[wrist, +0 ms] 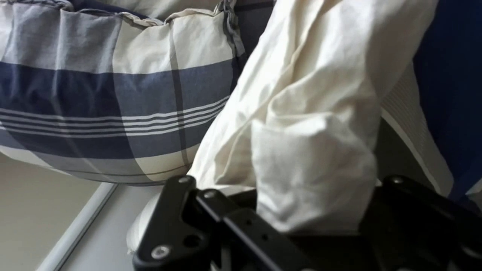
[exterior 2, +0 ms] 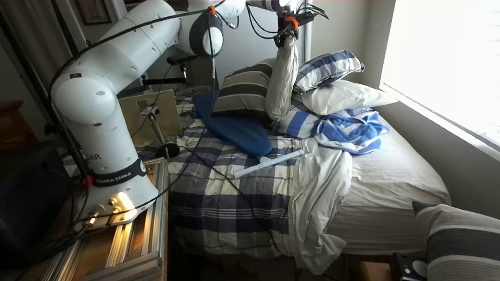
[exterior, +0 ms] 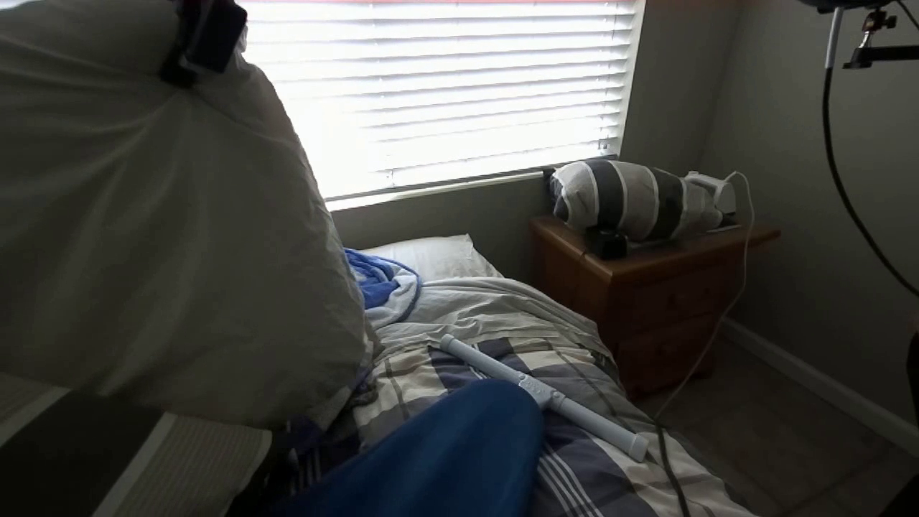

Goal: Move the white pillow from the pile of pillows

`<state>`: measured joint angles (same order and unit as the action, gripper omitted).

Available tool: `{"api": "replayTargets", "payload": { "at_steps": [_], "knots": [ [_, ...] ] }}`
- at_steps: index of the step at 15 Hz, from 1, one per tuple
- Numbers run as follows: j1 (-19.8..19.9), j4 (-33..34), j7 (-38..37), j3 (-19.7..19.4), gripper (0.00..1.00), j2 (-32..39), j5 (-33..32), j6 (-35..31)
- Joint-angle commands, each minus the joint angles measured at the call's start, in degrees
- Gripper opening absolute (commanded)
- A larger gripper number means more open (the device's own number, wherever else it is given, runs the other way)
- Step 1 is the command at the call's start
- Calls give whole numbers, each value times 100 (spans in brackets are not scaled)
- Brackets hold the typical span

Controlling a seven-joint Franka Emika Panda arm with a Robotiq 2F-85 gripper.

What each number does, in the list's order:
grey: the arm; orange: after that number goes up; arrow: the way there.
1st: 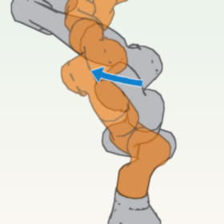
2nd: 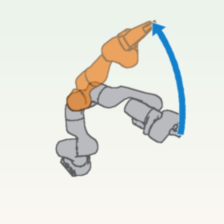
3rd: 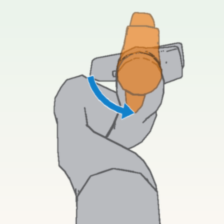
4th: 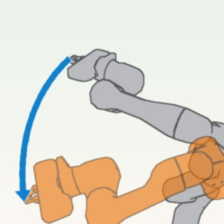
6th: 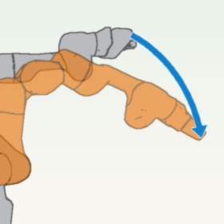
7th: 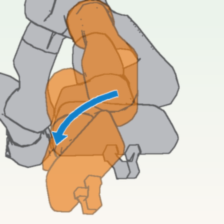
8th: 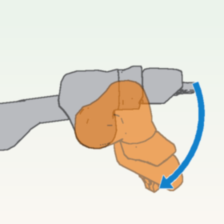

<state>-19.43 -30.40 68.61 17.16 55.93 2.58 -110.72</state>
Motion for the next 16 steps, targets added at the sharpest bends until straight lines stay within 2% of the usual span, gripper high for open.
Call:
{"api": "replayTargets", "payload": {
  "at_steps": [1,3,4,8,14,15,16],
  "knots": [
    [-540,649,-536,-591,0,-236,-489,924],
    [-727,820,-886,-814,0,-271,-615,1380],
    [-748,356,-1144,-908,0,-564,-646,1325],
    [-940,287,-2329,-1158,0,-632,-731,1687],
    [-1028,207,-3940,-1034,0,-564,-528,2423],
    [-1024,239,-3975,-990,0,-496,-519,2386],
    [-1016,531,-3640,-956,0,-216,-580,2171]
  ]
}}
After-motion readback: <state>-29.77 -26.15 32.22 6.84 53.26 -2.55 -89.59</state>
